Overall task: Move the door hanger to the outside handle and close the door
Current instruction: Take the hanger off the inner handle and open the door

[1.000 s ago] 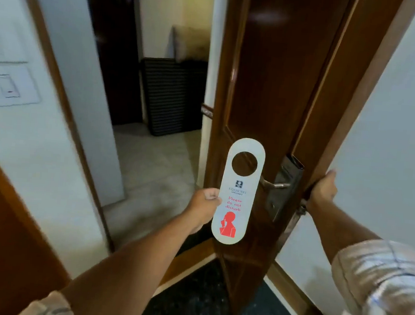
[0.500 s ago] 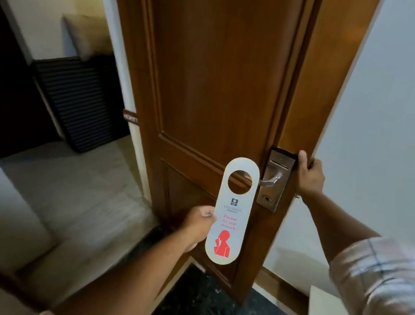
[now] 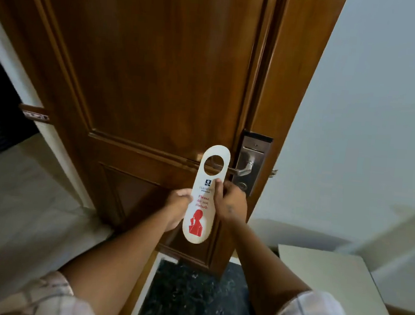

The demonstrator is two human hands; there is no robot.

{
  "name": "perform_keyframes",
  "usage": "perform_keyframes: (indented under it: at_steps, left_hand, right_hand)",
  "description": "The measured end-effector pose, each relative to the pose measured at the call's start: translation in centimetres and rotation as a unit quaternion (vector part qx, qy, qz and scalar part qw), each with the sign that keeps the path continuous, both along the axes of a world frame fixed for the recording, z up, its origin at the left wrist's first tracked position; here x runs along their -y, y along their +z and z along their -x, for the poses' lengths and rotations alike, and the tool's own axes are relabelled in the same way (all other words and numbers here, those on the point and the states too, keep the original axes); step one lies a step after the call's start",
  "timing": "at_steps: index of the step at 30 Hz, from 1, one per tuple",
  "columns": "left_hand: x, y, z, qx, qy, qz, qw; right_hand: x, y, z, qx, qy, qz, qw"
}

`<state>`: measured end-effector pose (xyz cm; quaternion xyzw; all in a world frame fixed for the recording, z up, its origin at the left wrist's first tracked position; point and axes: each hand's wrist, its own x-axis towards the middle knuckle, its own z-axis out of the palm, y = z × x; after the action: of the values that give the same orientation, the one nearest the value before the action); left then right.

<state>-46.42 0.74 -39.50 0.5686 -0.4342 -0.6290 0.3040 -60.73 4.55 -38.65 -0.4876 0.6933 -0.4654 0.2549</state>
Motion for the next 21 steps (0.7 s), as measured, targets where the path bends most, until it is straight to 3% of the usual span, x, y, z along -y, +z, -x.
perform_keyframes:
  at_steps: [9,17,21]
  left_hand:
    - [3.4,0.1,0.8,-0.024,-0.071,-0.023,0.997]
    - [3.1,-3.6,7.2,0.017,-0.093,0.014,0.995]
    - [3.5,-4.2,10.0,0.049,-0.098,0.044,0.993]
  right_hand:
    - [1.9,-1.0,0.2,-0.051,-0.058,-0.015,0.997]
    - [-0.2,-3.8,6.1,0.022,-0.162,-0.049,0.985]
    - [0.8,-3.1,8.7,0.039,-0.159,-0.086,0.983]
